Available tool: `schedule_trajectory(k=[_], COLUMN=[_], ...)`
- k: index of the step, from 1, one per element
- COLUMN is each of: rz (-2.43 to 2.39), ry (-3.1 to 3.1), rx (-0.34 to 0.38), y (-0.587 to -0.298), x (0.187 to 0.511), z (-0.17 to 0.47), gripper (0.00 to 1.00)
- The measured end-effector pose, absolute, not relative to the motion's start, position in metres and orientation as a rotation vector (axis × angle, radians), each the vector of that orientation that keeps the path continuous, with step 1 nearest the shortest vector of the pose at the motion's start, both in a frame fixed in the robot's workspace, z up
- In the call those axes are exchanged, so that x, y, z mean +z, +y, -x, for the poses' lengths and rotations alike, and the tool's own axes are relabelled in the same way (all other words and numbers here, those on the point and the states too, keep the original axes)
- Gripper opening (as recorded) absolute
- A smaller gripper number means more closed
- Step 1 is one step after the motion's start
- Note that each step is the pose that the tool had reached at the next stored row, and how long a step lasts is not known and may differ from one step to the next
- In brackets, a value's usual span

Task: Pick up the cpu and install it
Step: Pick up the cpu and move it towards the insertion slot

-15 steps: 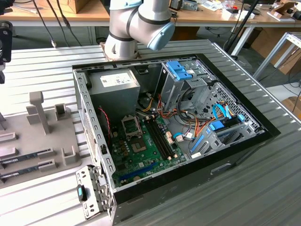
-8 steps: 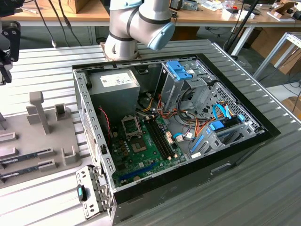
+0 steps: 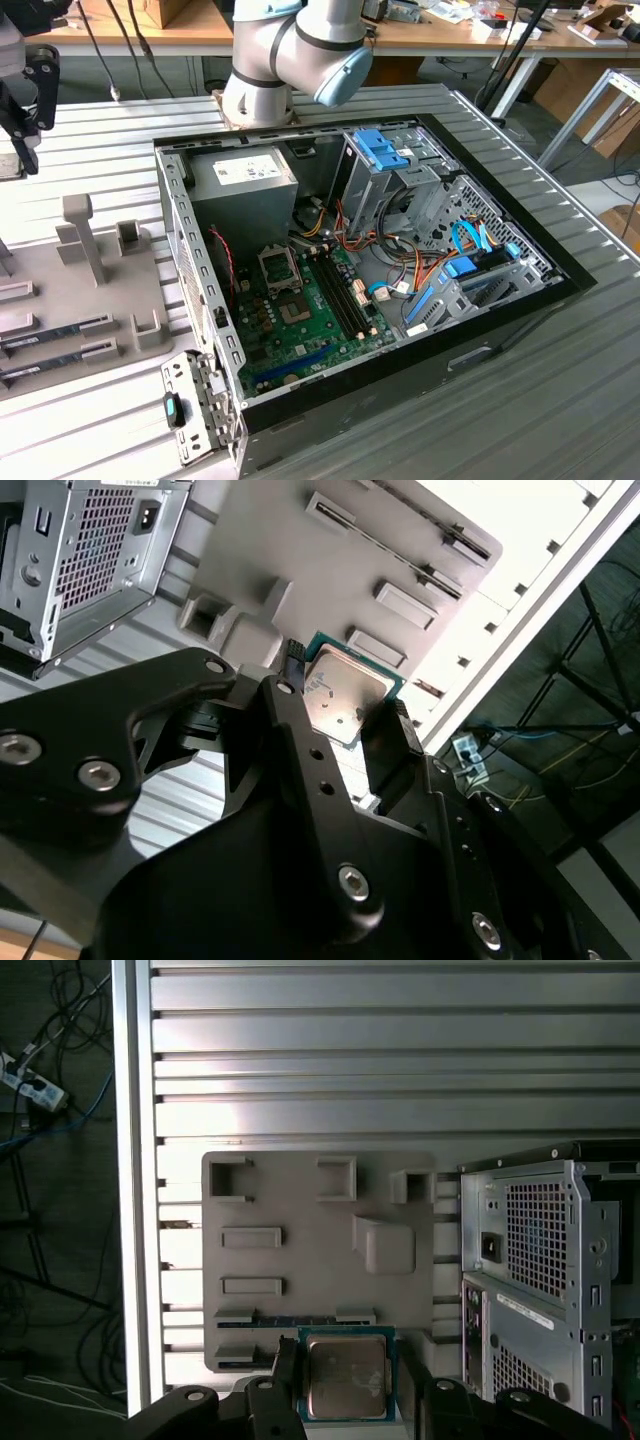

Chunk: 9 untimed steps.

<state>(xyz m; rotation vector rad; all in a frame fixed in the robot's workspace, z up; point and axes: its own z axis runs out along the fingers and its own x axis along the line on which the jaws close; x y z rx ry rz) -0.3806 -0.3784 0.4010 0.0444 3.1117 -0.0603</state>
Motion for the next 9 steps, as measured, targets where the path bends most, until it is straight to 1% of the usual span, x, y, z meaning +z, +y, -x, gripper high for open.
schedule_trajectory(k=[9], rz=[-0.044], ry=[3.112], rx=[-0.060], y=[-0.378], x=[0.401], z=[0.366], gripper=[0.47])
